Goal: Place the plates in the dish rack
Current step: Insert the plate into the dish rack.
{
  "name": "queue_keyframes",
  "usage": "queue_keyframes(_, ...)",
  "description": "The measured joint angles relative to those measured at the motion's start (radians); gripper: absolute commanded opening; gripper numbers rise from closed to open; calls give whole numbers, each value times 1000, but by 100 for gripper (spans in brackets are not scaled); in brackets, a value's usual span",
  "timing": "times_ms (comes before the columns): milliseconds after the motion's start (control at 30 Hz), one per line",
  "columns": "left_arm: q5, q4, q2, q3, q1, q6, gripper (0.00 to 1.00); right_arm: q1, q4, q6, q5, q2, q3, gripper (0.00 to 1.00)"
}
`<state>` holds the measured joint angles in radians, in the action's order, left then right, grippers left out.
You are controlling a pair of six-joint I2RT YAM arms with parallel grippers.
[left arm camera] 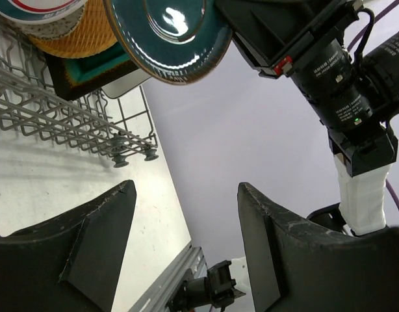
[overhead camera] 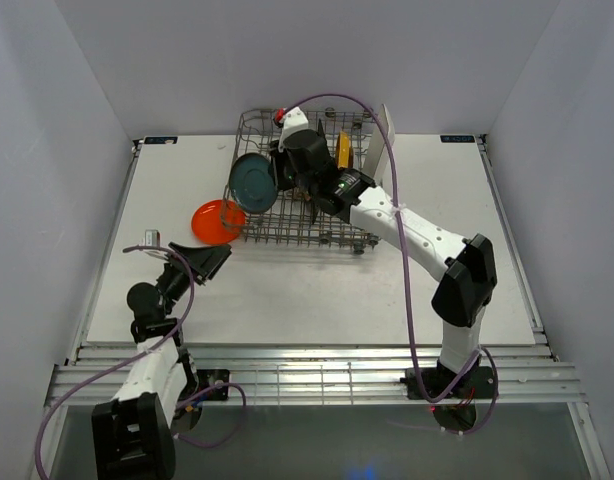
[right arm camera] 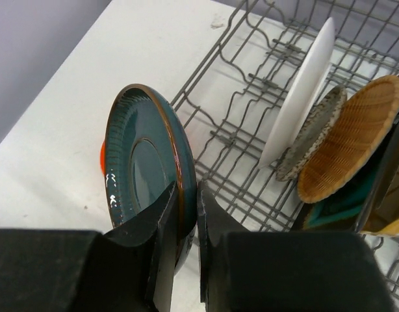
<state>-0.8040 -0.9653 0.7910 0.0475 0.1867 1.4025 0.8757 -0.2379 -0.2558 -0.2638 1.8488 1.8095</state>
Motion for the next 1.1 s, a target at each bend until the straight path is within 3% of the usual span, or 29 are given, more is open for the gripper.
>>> queue_keyframes(567, 89, 260, -167, 0, 9, -139, 73, 48, -65, 112, -396, 246, 301, 8)
queue_keyframes(867, 103, 285, -176, 0, 10, -167, 73, 82, 131, 251, -631, 349, 305, 8)
queue_keyframes(1100, 111, 285, -179, 0, 10, -181, 72, 97, 339, 392, -726, 468, 319, 8)
